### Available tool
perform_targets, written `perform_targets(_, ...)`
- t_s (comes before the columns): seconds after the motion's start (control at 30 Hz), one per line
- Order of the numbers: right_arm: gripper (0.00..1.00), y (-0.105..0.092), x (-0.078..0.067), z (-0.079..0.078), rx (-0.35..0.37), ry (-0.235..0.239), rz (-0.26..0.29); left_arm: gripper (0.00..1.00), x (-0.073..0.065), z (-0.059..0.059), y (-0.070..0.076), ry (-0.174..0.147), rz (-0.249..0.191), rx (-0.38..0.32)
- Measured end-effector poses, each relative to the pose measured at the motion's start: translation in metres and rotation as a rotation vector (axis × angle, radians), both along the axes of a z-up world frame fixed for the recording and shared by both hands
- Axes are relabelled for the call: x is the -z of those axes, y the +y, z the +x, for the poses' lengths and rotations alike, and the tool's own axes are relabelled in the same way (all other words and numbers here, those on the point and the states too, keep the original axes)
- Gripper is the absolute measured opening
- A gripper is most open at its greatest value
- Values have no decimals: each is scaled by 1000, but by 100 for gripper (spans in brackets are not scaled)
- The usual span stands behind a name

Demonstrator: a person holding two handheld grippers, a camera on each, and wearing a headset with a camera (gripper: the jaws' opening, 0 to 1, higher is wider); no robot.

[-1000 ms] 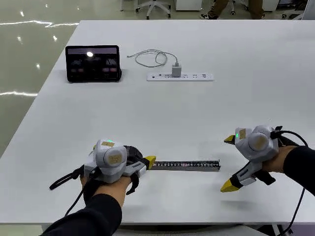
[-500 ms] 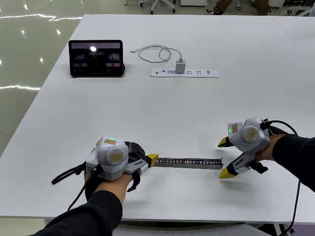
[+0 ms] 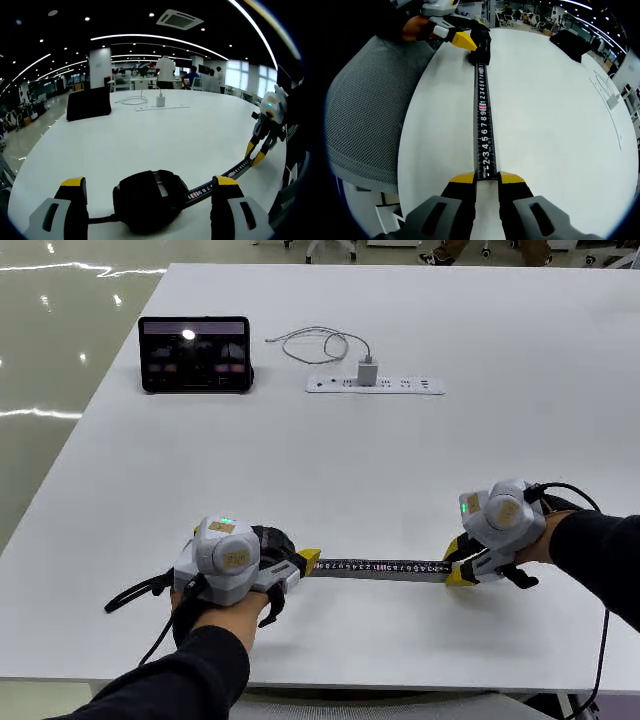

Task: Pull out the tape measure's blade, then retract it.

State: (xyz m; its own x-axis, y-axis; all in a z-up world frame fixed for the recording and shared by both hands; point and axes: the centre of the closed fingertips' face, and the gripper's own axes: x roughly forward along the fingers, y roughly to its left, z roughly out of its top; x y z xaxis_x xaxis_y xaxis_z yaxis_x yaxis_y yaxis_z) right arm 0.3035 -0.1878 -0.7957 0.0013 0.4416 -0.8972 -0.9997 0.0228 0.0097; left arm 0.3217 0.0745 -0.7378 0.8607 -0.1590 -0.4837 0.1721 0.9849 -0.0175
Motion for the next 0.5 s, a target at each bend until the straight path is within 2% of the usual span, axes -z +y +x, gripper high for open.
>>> perform_targets(0.13, 12, 1, 0, -1, -13, -11, -2, 99, 4, 0, 2, 11, -27, -23)
perform_targets(0.2, 12, 1, 1, -1, -1, -6, -19, 93, 9, -1, 4, 34, -22, -30)
perform_targets(0.33, 11, 2, 1, -2, -29, -17, -46, 87, 10, -1, 5, 35, -42, -47)
perform_targets(0.4, 11, 1, 1, -1, -12, -10, -49, 82, 9, 0, 4, 26, -50, -44)
perform_targets(0.5, 11, 1, 1, -1, 3, -13, -52, 75, 12, -1, 2, 43, -57, -46)
